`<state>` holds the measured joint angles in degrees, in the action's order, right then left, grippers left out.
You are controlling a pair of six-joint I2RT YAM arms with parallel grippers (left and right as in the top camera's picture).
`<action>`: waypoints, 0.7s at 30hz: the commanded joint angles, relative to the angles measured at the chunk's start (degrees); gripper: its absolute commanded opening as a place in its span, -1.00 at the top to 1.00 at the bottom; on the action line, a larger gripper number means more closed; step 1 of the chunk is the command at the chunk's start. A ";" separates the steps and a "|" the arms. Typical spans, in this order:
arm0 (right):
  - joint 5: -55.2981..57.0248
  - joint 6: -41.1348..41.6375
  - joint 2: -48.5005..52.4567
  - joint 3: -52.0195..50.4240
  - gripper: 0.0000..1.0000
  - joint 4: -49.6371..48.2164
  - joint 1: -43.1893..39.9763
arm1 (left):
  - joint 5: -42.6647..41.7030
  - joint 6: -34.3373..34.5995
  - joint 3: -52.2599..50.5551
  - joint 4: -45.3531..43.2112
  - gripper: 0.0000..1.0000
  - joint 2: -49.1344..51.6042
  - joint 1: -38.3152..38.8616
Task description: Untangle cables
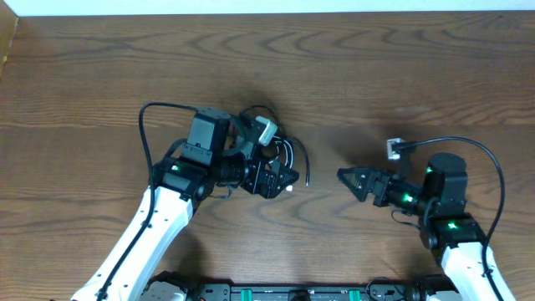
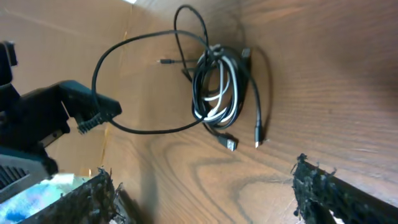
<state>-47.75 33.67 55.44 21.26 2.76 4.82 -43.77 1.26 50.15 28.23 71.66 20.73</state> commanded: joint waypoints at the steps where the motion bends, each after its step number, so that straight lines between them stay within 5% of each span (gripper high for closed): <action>1: 1.86 -1.20 -0.31 0.24 -0.82 0.07 2.84 | 9.51 -0.39 0.83 2.47 -0.96 -0.42 -0.09; 5: 6.67 -1.18 -0.31 0.24 -0.82 0.11 7.48 | 29.77 18.97 0.83 6.43 -0.97 -0.63 -0.79; 13: 24.63 -1.18 0.00 0.24 -0.99 0.02 20.09 | 35.60 20.72 0.83 12.39 -0.98 -1.29 -0.79; 18: 35.52 -0.87 2.12 0.24 -0.99 -0.28 28.28 | 54.84 40.87 0.83 21.03 -0.98 -1.49 -0.79; 21: 39.50 0.61 4.50 0.28 -0.98 -2.23 31.39 | 59.12 46.36 0.83 22.97 -0.98 -2.34 -0.81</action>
<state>-16.91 33.45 58.19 21.26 1.58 33.87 4.40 36.49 50.17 50.54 70.83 20.08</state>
